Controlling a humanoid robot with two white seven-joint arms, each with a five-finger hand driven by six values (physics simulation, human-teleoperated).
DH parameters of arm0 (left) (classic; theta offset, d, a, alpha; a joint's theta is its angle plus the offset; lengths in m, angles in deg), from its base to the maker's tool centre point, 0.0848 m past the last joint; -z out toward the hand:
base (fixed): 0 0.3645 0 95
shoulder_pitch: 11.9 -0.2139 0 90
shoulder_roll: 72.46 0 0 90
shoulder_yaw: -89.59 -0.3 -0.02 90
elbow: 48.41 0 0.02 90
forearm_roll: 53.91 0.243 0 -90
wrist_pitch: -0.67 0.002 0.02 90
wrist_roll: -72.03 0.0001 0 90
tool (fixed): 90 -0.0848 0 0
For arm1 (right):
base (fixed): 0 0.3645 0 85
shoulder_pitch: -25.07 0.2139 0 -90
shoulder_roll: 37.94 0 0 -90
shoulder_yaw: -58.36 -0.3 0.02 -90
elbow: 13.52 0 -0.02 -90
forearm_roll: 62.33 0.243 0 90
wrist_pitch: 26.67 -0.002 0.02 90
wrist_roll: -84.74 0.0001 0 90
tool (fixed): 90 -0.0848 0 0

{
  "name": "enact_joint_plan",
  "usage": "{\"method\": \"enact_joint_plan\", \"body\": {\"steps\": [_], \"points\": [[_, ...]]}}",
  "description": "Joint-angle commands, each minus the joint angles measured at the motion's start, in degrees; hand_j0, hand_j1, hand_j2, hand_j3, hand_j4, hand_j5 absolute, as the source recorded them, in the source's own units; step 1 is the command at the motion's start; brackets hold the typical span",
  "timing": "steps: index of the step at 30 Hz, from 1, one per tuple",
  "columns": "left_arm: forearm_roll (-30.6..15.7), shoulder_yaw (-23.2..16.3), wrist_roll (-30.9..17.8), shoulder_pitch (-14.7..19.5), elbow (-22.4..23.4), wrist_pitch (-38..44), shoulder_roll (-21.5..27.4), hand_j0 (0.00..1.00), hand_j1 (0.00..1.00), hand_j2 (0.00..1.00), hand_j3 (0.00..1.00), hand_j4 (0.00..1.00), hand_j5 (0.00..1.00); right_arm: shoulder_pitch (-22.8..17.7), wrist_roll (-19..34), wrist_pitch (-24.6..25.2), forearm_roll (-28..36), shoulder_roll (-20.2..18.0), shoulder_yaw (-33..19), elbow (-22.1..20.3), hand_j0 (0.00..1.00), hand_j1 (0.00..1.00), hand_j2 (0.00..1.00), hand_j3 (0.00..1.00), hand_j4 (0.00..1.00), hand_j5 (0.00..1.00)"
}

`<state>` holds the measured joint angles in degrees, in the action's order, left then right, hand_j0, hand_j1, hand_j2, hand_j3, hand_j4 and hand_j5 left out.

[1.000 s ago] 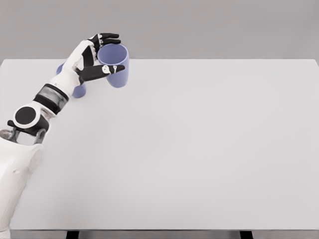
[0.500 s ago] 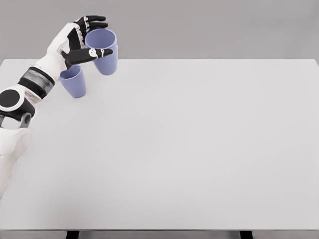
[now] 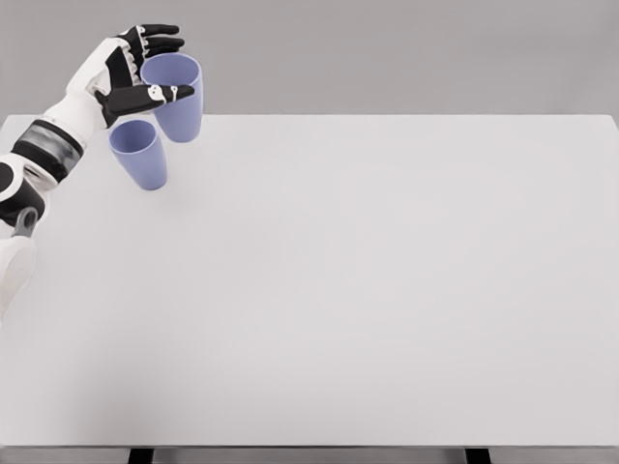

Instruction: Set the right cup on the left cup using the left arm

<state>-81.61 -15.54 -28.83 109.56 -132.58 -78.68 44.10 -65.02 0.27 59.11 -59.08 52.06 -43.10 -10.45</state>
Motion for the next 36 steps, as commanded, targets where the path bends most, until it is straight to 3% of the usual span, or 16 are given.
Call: {"method": "enact_joint_plan", "body": {"steps": [1,36], "points": [[-0.3,0.0,0.0,0.0,0.1,0.1,0.1,0.69,0.69,0.69,0.69,0.69,0.69,0.0,0.0,0.0,0.0,0.0,0.0,0.0,1.00,1.00,1.00,1.00,1.00,1.00],[-2.7,1.0,0.0,2.5,5.5,-0.1,3.9,0.68,0.68,0.68,0.68,0.68,0.68,0.0,0.0,0.0,0.0,0.0,0.0,0.0,1.00,1.00,1.00,1.00,1.00,1.00]]}}
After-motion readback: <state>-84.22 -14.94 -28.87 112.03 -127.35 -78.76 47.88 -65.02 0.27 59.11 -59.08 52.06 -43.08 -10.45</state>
